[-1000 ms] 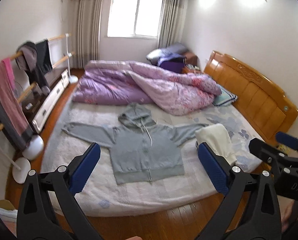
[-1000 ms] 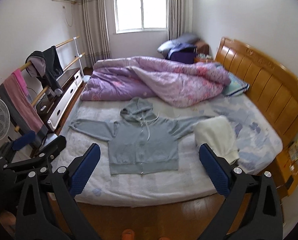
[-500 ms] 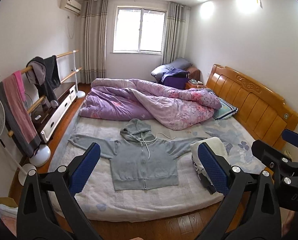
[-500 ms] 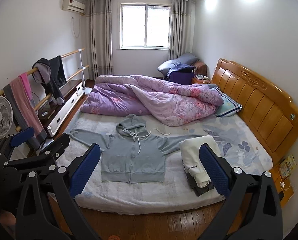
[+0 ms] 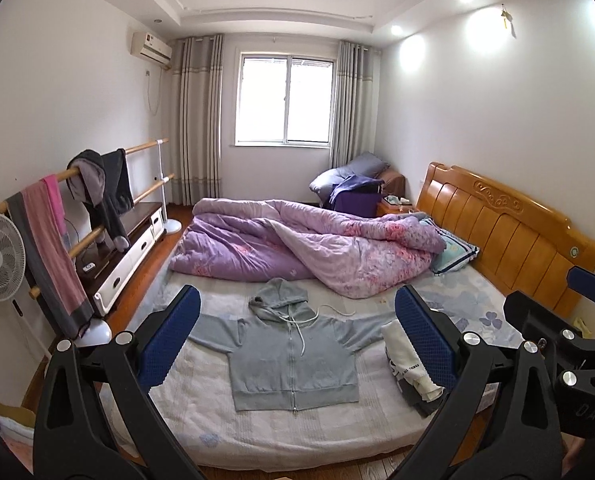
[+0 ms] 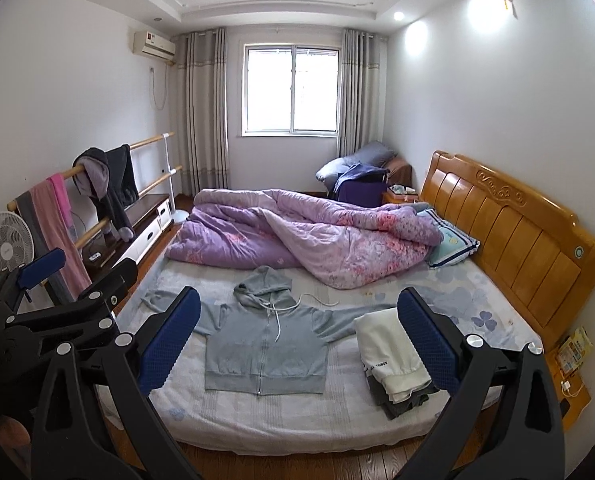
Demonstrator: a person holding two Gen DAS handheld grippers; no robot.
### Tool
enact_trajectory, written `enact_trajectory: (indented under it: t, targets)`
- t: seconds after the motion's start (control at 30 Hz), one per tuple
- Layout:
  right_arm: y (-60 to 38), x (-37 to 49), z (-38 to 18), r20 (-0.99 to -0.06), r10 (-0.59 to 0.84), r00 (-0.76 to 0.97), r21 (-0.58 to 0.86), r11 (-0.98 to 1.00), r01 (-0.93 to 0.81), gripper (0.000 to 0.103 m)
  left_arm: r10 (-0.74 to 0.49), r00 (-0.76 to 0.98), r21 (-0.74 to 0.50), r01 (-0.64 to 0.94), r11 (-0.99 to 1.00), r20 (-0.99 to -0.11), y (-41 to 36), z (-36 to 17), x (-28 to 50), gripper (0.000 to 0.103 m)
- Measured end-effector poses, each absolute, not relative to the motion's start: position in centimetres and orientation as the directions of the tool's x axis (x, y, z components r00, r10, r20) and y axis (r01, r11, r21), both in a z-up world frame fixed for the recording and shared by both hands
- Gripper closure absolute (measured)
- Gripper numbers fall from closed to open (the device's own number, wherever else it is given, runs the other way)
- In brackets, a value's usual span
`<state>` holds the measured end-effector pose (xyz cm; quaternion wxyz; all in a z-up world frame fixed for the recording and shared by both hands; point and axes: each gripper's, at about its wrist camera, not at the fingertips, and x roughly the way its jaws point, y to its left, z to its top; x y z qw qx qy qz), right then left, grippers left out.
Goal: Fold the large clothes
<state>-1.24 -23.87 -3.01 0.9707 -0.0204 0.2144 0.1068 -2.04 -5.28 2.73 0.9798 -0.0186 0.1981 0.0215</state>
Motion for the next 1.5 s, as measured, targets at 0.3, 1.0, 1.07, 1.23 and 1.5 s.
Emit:
enact_trajectory:
  t: [0.3, 1.0, 1.07, 1.23, 1.5]
  targets:
    - [-23.9, -2.2, -2.7, -0.403, 0.19, 0.895, 0.004, 0.979, -0.206, 0.008, 0.039, 0.925, -0.021, -0.051, 0.998, -0.378, -5.0, 3.3, -2.8, 0.005]
    - [-23.8, -1.1, -2.9, -0.427, 0.173, 0.887, 0.005, 0.982, -0.189, 0.008, 0.038, 0.912, -0.013, -0.048, 0.999, -0.407, -5.1, 3.1, -2.7, 0.005]
    - [-23.8, -0.9, -3.0, -0.43, 0.173, 0.886, 0.008, 0.982, -0.187, 0.008, 0.038, 0.911, -0.013, -0.047, 0.999, -0.41, -5.0, 3.1, -2.5, 0.005]
    - [-23.8, -0.6, -3.1, -0.434, 0.168, 0.885, 0.005, 0.983, -0.184, 0.008, 0.034, 0.909, -0.015, -0.044, 0.999, -0.416, -4.6, 3.1, -2.0, 0.005]
    - [-23.4, -0.7, -3.4, -0.438, 0.158, 0.885, 0.0, 0.984, -0.175, 0.008, 0.024, 0.906, -0.016, -0.034, 0.999, -0.422, -3.9, 2.7, -1.2, 0.005]
